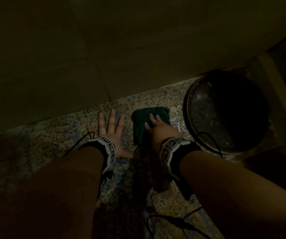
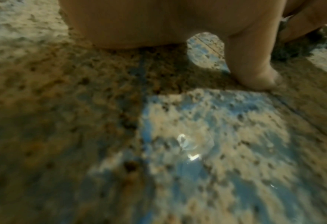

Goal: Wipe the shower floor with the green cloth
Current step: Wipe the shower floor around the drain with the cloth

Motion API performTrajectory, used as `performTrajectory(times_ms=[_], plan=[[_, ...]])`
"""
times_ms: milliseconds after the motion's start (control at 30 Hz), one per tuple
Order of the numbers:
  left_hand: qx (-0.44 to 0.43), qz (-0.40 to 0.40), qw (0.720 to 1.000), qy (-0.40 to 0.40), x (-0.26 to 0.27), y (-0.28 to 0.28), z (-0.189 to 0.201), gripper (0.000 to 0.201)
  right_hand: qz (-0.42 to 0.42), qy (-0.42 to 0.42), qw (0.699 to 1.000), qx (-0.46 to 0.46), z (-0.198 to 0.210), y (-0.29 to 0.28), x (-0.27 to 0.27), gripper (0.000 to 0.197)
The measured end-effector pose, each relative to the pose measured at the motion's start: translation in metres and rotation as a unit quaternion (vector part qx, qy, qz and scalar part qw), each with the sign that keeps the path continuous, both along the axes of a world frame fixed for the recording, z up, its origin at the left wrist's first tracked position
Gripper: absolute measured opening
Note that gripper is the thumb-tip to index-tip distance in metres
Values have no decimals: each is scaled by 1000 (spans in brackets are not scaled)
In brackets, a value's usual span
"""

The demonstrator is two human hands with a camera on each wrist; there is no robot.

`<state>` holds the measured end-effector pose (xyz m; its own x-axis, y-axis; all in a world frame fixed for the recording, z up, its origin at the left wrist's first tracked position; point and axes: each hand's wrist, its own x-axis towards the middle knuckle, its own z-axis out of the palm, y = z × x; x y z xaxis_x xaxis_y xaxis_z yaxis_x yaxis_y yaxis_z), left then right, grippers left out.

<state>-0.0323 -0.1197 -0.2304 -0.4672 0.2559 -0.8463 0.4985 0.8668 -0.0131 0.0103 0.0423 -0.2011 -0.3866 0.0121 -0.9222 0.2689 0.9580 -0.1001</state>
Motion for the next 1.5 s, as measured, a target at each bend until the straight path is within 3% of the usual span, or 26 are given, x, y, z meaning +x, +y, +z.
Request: performTrajectory(times_ms=[267, 367, 500, 633, 833, 900, 1067, 1233, 1333, 1500], plan=[[-3, -3, 1000, 14, 0, 1, -1, 138, -32, 8, 999, 11, 18, -7, 1, 81], [4, -10, 1000, 18, 1, 1, 1, 136, -72, 36, 996, 24, 31, -17, 13, 74], [46, 1, 998, 31, 5, -7, 15, 125, -99, 86, 991, 24, 43, -34, 35, 82], [55, 14, 998, 11, 7, -19, 53, 117, -92, 96, 990, 47, 63, -40, 42, 83], [50, -93, 992, 65, 7, -48, 141, 105, -139, 83, 984, 74, 123, -62, 43, 69], [53, -125, 986, 93, 1, -61, 158, 103, -120, 73, 986, 90, 133, -75, 40, 72], [-4, -158, 980, 124, -16, -76, 160, 102, -106, 101, 987, 64, 114, -90, 23, 68], [9, -62, 993, 98, -15, -78, 125, 94, -105, 125, 986, 32, 60, -75, 10, 73], [-14, -7, 996, 85, -5, -80, 102, 94, -96, 129, 985, 59, 25, -60, 11, 72], [-24, 44, 995, 84, 4, -71, 63, 97, -42, 136, 987, 72, -5, -35, 18, 70]])
